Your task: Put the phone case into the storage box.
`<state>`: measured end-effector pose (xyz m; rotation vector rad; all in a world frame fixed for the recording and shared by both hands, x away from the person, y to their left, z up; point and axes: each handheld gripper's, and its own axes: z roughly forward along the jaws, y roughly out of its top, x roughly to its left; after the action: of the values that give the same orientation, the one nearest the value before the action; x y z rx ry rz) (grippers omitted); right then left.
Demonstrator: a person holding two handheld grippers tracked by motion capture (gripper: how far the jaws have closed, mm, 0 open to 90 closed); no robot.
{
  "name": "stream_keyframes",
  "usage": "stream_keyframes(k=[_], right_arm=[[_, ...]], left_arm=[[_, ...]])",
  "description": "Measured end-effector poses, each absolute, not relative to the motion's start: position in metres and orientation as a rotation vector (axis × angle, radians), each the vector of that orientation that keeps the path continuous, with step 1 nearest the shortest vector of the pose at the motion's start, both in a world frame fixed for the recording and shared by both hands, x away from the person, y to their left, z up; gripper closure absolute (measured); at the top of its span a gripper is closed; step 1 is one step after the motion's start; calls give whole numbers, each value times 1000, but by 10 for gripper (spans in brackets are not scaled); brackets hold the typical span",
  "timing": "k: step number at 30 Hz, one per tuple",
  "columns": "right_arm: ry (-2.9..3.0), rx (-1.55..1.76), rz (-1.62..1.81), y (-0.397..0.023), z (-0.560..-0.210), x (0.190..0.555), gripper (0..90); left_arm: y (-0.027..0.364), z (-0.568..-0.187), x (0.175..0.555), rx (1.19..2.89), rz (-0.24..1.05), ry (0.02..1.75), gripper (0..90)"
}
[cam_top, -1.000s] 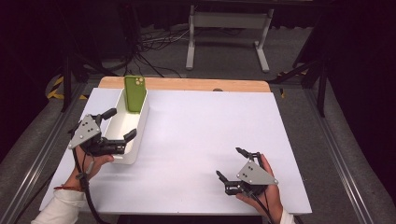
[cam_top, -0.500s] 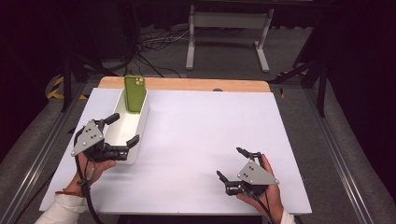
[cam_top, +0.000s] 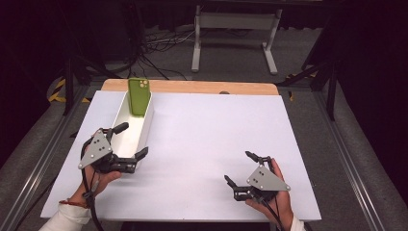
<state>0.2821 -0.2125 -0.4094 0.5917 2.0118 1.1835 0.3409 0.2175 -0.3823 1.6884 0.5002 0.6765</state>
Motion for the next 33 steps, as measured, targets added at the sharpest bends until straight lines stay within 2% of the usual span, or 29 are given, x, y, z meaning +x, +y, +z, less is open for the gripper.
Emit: stream_keyframes(k=[33], right_arm=[[1993,593,1197,-211,-408,279,69]], left_arm=[[208,-404,313,1744,685,461,51]])
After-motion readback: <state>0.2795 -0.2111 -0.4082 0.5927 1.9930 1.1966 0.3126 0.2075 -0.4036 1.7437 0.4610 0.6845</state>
